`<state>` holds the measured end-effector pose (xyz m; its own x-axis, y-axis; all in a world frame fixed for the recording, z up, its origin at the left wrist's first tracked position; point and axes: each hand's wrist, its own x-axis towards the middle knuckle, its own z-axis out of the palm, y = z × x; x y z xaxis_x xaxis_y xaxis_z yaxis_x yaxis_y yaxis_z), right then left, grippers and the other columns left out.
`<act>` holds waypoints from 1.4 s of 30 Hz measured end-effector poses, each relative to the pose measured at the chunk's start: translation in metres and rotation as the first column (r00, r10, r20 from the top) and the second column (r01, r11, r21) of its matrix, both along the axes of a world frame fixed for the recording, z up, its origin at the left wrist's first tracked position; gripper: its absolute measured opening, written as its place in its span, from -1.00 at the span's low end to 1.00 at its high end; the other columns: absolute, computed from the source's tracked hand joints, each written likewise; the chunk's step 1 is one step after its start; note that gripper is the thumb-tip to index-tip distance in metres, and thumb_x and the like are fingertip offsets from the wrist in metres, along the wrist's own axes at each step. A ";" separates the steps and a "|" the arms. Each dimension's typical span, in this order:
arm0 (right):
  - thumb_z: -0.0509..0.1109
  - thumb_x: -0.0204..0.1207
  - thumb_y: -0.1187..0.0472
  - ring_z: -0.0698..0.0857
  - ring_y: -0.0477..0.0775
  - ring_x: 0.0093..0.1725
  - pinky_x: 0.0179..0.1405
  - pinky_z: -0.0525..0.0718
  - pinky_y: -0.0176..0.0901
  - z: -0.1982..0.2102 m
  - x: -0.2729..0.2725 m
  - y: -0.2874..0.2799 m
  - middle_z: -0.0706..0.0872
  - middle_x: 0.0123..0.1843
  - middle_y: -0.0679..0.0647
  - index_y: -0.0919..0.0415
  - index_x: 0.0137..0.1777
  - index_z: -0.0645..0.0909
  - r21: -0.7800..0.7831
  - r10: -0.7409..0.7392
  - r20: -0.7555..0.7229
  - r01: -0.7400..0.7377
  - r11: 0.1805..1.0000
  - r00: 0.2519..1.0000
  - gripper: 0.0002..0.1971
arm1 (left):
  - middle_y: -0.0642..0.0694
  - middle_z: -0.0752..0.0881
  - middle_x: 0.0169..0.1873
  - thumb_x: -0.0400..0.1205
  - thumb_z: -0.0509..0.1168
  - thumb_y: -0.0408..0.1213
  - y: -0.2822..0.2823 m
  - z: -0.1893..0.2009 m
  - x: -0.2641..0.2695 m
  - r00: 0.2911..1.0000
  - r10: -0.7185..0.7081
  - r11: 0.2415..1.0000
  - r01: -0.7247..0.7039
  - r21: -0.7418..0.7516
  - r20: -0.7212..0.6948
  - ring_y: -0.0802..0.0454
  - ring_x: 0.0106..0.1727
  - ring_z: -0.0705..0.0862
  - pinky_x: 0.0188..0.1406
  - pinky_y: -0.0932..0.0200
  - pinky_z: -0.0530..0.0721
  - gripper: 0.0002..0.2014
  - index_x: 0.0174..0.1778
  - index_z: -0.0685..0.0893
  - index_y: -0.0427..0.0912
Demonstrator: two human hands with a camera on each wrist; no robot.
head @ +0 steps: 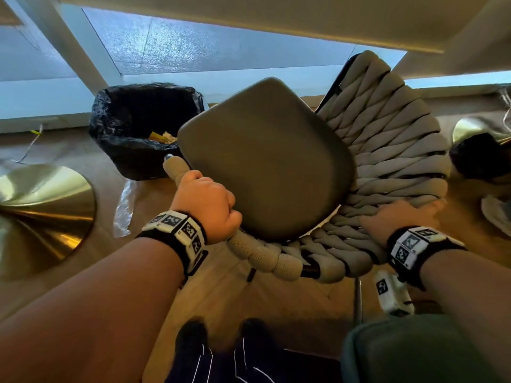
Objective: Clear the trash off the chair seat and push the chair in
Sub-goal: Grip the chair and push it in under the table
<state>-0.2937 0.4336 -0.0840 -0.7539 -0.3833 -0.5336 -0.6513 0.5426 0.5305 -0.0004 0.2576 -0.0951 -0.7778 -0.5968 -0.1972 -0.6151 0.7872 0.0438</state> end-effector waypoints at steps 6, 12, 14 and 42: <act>-0.16 0.05 -0.65 0.09 0.57 0.63 0.47 0.02 0.64 -0.016 0.003 -0.007 0.43 0.61 0.16 -0.08 0.47 0.57 -0.047 -0.139 0.010 0.140 0.989 0.990 0.09 | 0.10 0.61 -0.57 0.44 -0.02 0.11 0.015 -0.003 0.024 0.996 0.090 0.996 -0.090 -0.009 0.000 0.08 -0.33 0.59 0.16 -0.03 0.42 -0.56 -0.58 0.61 0.00; -0.28 -0.12 -0.70 0.28 0.52 0.59 0.41 -0.22 0.66 -0.021 0.030 -0.039 0.59 0.50 0.21 -0.04 0.39 0.63 -0.103 0.062 0.002 -0.062 0.993 0.998 0.23 | 0.08 0.61 -0.56 0.47 -0.01 0.12 0.037 -0.004 0.078 0.973 0.227 0.974 -0.228 0.016 0.033 0.08 -0.33 0.59 0.13 -0.04 0.41 -0.57 -0.55 0.60 0.00; -0.19 -0.15 -0.67 0.29 0.58 0.54 0.48 -0.18 0.62 -0.020 0.043 -0.051 0.55 0.51 0.26 -0.02 0.39 0.63 -0.086 0.086 0.016 -0.085 0.993 0.996 0.21 | 0.09 0.56 -0.60 0.47 0.03 0.09 0.049 -0.002 0.098 0.962 0.271 0.962 -0.272 0.034 0.037 0.11 -0.39 0.54 0.09 -0.03 0.40 -0.60 -0.59 0.53 -0.01; 0.25 0.49 -0.23 0.65 0.09 -0.10 0.01 0.64 -0.04 0.027 0.137 -0.091 0.68 -0.15 -0.02 0.01 -0.11 0.63 -0.182 0.535 0.193 -0.506 0.843 0.822 -0.68 | -0.07 0.31 0.61 0.46 0.35 0.13 0.066 0.024 0.241 0.583 0.777 0.585 -0.808 0.070 0.237 -0.18 0.68 0.15 0.58 -0.39 0.10 -0.56 0.28 0.59 0.25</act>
<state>-0.1568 0.3425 -0.0570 -0.2872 -0.7547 -0.5899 -0.9482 0.1365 0.2870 0.2406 0.3234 -0.0711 0.0456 -0.9077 -0.4172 -0.9984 -0.0279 -0.0484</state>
